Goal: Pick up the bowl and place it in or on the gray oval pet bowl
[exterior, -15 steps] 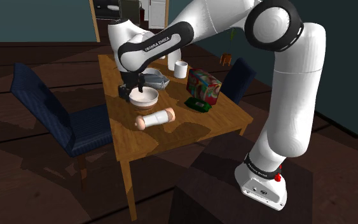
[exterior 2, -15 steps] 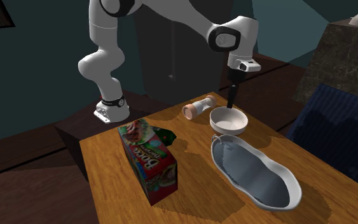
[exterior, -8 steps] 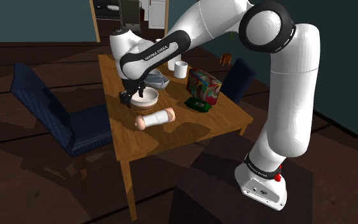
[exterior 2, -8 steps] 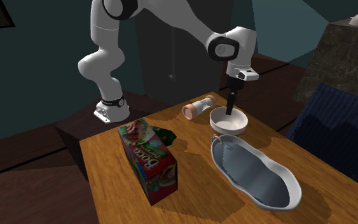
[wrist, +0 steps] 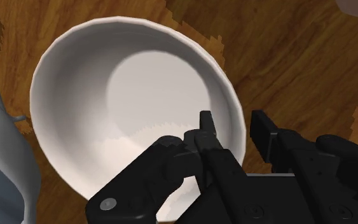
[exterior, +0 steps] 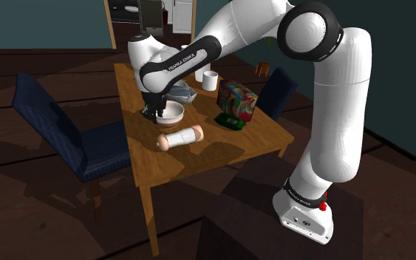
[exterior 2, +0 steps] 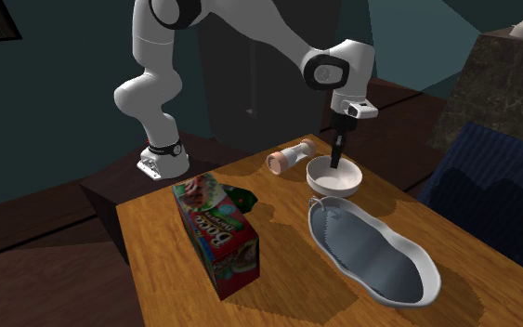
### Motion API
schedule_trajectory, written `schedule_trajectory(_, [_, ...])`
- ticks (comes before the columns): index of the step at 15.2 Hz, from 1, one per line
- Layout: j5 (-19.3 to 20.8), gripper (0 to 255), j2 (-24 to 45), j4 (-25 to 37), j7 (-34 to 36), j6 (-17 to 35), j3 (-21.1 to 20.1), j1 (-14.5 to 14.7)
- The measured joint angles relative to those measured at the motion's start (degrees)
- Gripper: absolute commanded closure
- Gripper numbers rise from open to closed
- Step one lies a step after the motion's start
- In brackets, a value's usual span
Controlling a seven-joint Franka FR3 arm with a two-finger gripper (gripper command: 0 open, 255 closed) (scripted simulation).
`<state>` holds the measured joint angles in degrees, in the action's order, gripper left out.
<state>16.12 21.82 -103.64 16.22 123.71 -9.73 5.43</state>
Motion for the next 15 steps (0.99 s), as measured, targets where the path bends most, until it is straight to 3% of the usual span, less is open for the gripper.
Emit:
schedule_trajectory(8, [0.0,255,0.0,0.0,0.0,0.0,0.0,0.0])
schedule_trajectory(15, [-0.9,255,-2.1,1.8,-1.0,-3.8,-0.4,-0.1])
